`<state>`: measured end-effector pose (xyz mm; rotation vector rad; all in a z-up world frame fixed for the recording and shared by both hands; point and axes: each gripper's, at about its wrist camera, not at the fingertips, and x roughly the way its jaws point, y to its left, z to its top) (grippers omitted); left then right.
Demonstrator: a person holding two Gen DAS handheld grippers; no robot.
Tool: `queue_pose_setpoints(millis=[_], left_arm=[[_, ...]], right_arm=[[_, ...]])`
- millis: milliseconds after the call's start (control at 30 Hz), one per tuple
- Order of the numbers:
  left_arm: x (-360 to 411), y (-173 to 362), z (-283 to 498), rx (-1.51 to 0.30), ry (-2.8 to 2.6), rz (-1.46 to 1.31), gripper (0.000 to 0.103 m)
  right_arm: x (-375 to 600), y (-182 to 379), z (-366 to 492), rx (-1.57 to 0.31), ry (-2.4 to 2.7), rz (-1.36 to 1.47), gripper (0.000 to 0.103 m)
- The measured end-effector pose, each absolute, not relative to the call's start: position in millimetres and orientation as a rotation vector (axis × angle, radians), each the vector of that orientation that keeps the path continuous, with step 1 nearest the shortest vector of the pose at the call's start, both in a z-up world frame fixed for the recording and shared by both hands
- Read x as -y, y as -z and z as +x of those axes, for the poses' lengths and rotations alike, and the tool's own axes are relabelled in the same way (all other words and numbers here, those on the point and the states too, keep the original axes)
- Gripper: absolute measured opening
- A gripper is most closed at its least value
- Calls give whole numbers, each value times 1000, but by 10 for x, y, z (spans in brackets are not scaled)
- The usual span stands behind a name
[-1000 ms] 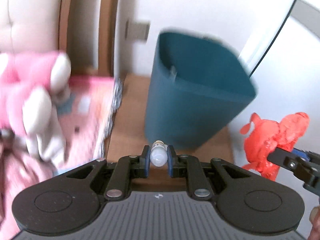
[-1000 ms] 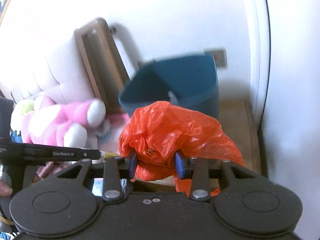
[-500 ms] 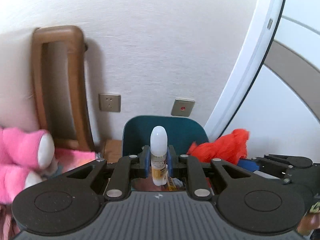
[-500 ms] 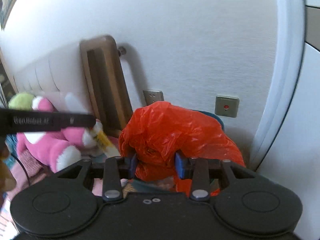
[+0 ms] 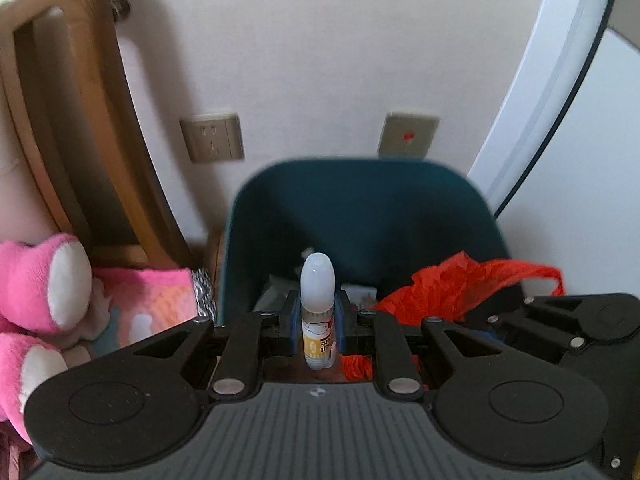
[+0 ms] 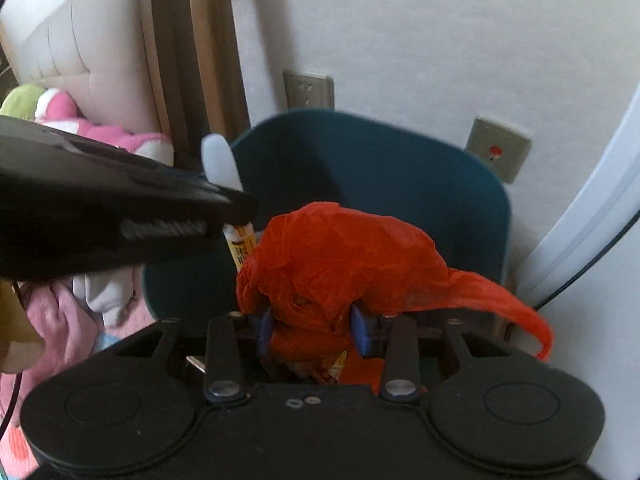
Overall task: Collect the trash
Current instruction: 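Lower both items into the teal bin and open both grippers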
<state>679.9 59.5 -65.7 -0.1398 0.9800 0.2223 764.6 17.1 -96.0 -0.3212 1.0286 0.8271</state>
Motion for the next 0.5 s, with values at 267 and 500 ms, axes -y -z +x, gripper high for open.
queue_pose_setpoints(millis=[267, 500], left_arm=[[-512, 1001, 6947, -1100, -194, -143, 16], [-549, 1169, 6990, -1162, -194, -174, 17]], right_arm=[[-184, 1167, 7714, -1079, -844, -370, 42], [-277, 1211, 7685, -1072, -842, -425, 45]])
